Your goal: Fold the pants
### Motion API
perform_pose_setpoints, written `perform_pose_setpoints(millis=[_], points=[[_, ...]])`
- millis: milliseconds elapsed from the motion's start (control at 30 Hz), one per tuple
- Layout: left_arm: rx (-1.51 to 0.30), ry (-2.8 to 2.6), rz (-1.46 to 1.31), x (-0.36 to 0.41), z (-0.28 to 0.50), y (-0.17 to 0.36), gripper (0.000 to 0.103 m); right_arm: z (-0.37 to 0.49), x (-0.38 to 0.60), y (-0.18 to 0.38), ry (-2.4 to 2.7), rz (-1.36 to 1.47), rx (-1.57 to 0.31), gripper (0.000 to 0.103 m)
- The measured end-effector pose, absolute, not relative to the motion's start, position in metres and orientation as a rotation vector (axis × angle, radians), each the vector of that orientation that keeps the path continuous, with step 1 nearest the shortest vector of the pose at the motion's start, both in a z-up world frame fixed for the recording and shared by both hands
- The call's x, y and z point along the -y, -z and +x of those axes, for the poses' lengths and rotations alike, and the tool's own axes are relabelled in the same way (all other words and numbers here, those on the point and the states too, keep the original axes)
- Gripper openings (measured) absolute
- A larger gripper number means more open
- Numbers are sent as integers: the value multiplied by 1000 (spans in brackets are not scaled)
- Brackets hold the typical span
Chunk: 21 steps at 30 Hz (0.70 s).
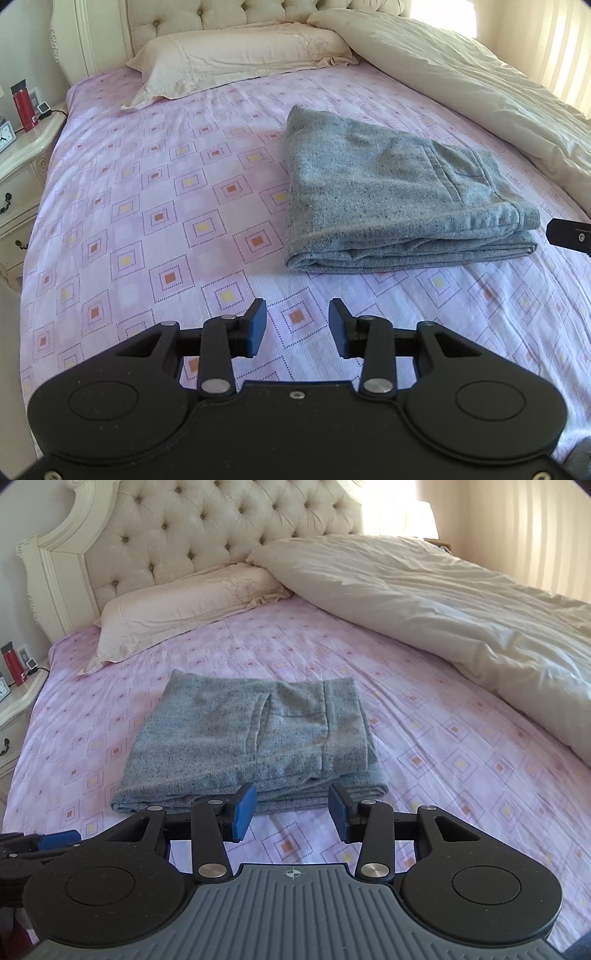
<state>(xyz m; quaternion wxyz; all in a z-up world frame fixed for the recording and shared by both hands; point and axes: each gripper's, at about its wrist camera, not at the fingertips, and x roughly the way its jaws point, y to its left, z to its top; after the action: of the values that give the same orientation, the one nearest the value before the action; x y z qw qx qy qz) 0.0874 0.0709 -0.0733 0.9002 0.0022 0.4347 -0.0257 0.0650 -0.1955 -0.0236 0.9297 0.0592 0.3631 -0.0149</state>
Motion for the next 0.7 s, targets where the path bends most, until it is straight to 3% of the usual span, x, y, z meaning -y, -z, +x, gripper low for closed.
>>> perform_pose_setpoints(millis=[700], points=[[-898, 67, 3, -70, 87, 71, 47, 67, 194, 28, 17, 109, -778, 42]])
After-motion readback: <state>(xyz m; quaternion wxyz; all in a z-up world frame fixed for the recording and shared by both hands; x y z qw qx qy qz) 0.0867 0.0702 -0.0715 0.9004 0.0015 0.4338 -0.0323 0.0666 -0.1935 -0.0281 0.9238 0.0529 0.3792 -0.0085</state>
